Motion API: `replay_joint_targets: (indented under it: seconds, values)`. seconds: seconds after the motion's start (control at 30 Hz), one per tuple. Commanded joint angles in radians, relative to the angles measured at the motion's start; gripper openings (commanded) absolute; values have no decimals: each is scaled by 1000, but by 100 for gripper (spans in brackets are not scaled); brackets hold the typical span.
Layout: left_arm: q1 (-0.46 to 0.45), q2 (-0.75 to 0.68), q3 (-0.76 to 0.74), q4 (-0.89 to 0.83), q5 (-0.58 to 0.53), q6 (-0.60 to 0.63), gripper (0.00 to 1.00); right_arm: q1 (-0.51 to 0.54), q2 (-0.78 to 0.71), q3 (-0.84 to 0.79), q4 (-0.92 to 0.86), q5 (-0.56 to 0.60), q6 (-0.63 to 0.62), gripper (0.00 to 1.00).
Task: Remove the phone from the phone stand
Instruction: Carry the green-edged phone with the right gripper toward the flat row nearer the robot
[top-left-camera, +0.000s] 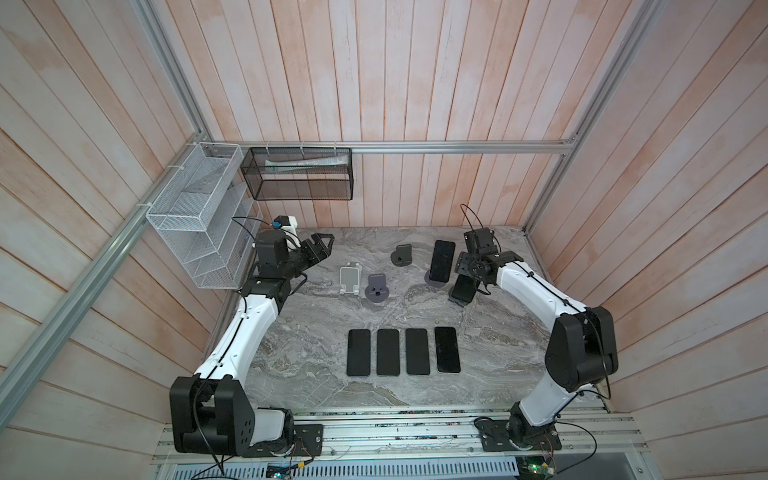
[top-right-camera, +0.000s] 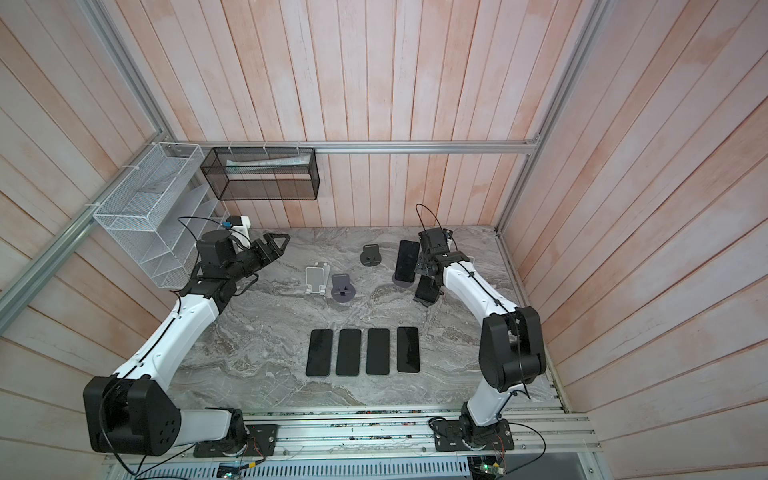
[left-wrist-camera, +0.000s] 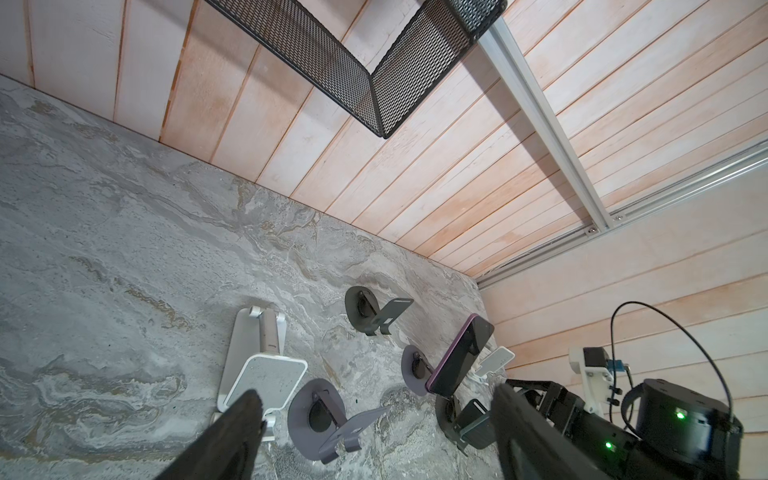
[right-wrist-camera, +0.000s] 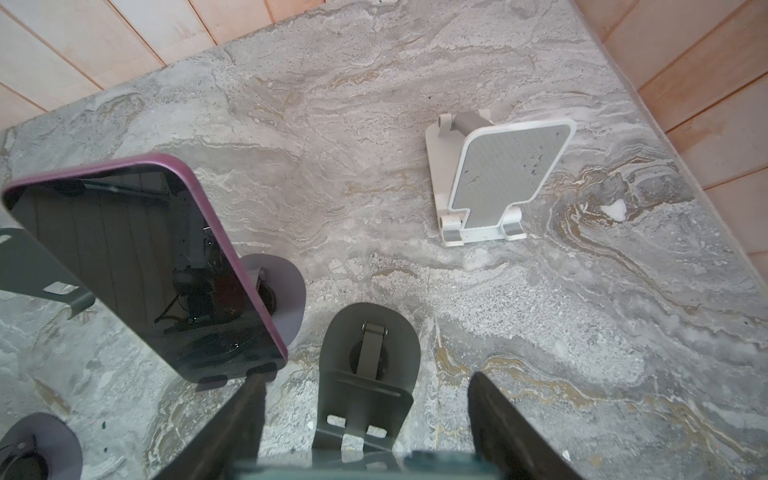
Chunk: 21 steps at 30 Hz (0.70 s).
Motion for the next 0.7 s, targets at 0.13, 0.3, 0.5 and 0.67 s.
replay_joint_targets:
  seconds: [0.13,0.3,0.5,0.67]
  values:
    - [6,-3,-14,31,17,2,88,15,-67,19,4,8,-25,53]
    - [5,-2,-14,35,23,2,88,22,-98,7,-14,16,-36,53]
    - [3,7,-16,43,42,-5,88,26,-181,-47,-53,21,-70,54]
    - [-10,1,-26,76,73,-12,88,33,-276,-92,-70,8,-95,53]
